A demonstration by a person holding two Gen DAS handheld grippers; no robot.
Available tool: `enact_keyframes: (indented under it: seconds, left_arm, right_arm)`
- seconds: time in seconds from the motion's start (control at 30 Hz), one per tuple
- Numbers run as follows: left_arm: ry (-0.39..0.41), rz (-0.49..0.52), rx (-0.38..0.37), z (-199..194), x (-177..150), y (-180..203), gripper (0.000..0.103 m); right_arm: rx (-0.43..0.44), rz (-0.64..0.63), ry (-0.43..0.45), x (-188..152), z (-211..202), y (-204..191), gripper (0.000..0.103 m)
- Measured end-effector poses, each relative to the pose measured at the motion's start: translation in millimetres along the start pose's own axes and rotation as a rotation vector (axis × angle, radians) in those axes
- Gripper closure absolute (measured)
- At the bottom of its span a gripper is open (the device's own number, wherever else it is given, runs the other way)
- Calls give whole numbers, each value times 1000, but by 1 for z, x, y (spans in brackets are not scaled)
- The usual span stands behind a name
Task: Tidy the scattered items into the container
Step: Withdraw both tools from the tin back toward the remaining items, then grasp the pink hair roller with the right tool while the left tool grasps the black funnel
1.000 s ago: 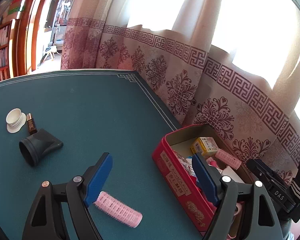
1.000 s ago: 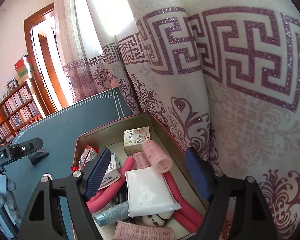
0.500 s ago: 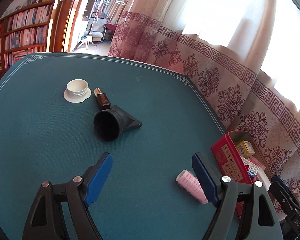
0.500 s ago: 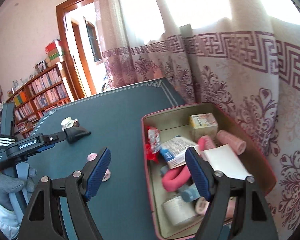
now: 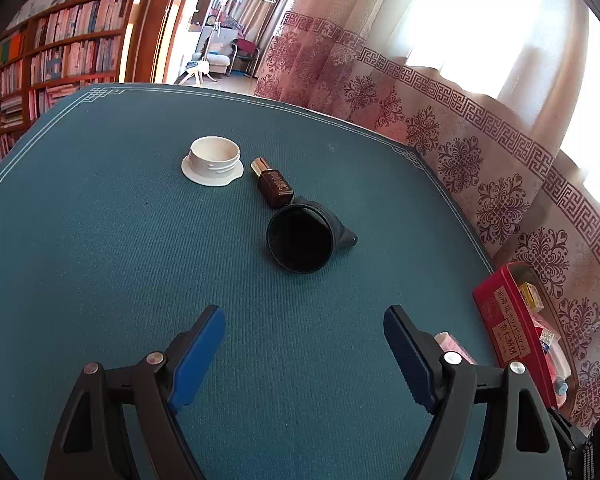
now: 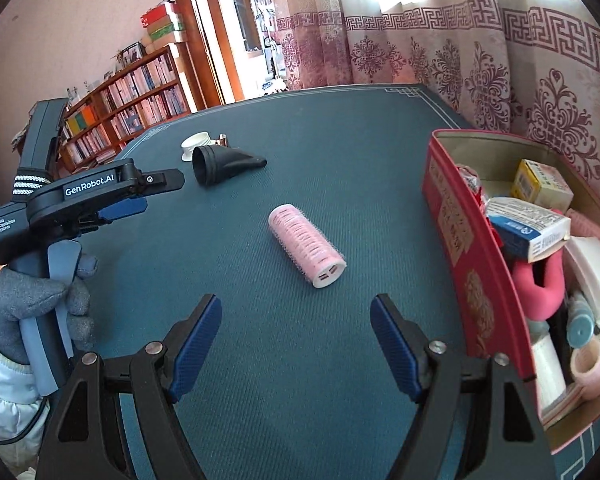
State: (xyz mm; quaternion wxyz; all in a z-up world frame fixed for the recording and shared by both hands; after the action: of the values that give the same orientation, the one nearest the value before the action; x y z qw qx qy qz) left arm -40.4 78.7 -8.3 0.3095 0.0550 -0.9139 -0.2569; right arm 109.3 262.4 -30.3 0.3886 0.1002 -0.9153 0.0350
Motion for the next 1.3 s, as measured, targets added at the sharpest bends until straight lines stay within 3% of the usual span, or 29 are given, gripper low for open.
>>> enact_keyframes:
  seconds: [0.33,0.73,1.3]
  left_arm:
    - [-9,66,38,23,13,5,20]
    - [20,194,98,46,30,21,20]
    - [-10,199,97,77,39,19,20]
  right_arm:
    - [33,33,-57,-16,16,5,23]
    - [37,27,-66,-20,15,4,22]
    - [27,1,-78,-22,8,4,18]
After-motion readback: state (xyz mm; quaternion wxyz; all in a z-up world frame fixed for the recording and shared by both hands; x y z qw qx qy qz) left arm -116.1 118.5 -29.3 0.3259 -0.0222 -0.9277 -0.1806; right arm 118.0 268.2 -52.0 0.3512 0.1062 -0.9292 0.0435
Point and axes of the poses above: each gripper's, at about its wrist camera, not at the fingertips, and z roughly the way its jaws point, y to its right, x to its top, the point moved 7 cm from there along z, roughly the way its jaws point, and after that the axes turned 15 degrees about -z, right-handed, at the moved point
